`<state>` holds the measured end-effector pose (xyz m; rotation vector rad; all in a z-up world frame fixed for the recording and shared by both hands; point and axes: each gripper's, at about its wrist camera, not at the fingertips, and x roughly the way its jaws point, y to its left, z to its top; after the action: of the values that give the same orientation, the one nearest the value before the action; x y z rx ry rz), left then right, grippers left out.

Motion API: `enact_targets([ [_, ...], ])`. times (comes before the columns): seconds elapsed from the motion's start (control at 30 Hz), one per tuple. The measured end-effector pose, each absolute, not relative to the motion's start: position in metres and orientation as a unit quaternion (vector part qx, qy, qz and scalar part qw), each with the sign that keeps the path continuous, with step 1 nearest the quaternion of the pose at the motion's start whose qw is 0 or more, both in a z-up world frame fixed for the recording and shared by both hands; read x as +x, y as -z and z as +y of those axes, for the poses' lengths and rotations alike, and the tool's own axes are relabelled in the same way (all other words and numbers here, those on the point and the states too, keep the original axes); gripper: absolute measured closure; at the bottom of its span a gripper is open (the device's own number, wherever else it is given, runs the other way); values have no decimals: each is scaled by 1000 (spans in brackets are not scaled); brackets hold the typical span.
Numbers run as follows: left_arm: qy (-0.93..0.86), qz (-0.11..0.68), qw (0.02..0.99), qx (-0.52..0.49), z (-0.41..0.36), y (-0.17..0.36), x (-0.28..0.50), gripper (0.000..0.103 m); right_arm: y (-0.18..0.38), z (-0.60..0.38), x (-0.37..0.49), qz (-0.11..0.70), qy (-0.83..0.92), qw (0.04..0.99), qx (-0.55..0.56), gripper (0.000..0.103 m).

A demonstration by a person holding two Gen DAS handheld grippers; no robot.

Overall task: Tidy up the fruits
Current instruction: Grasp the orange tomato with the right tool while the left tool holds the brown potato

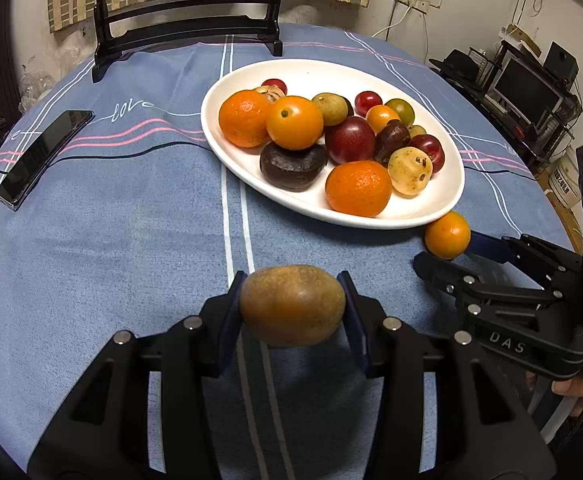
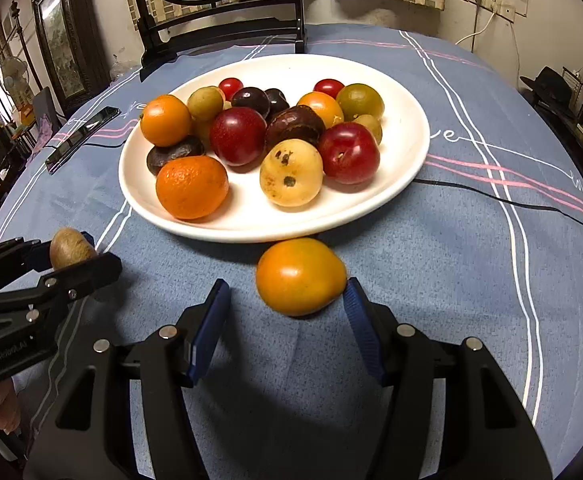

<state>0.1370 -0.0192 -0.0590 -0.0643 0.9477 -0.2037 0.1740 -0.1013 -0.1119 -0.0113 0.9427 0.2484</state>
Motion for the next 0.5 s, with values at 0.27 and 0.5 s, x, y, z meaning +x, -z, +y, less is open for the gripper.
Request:
enact_targets([
  [0.27, 99, 456, 884, -33, -18, 58, 136, 57, 111, -102, 178, 450, -104, 887, -11, 56],
  [0.5, 101, 459, 882, -32, -20, 60, 135, 57, 112, -104, 178, 448, -103, 888, -10, 59],
])
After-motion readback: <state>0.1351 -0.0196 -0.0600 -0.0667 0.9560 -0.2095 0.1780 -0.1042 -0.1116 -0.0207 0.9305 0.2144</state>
